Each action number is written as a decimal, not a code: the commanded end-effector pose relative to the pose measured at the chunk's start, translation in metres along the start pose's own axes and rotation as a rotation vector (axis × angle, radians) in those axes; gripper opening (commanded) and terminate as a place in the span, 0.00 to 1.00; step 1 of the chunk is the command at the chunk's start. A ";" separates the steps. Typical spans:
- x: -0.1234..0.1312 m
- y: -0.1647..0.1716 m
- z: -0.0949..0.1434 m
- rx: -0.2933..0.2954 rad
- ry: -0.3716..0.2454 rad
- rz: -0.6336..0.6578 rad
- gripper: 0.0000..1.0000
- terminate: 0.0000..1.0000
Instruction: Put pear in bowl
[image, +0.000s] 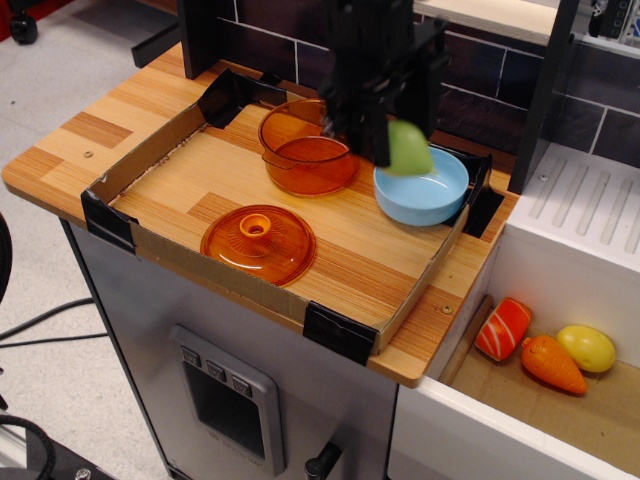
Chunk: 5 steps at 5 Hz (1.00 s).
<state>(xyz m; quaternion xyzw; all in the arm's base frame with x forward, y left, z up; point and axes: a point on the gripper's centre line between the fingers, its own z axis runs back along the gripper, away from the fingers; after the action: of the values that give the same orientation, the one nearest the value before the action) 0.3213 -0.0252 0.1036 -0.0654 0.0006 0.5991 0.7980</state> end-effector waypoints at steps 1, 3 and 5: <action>0.019 -0.047 0.001 -0.077 -0.044 0.047 0.00 0.00; 0.033 -0.067 -0.021 -0.069 -0.098 0.044 0.00 0.00; 0.031 -0.062 -0.020 -0.032 -0.124 -0.014 1.00 0.00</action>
<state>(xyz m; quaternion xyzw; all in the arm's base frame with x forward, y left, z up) 0.3791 -0.0154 0.0664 -0.0248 -0.0342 0.6039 0.7959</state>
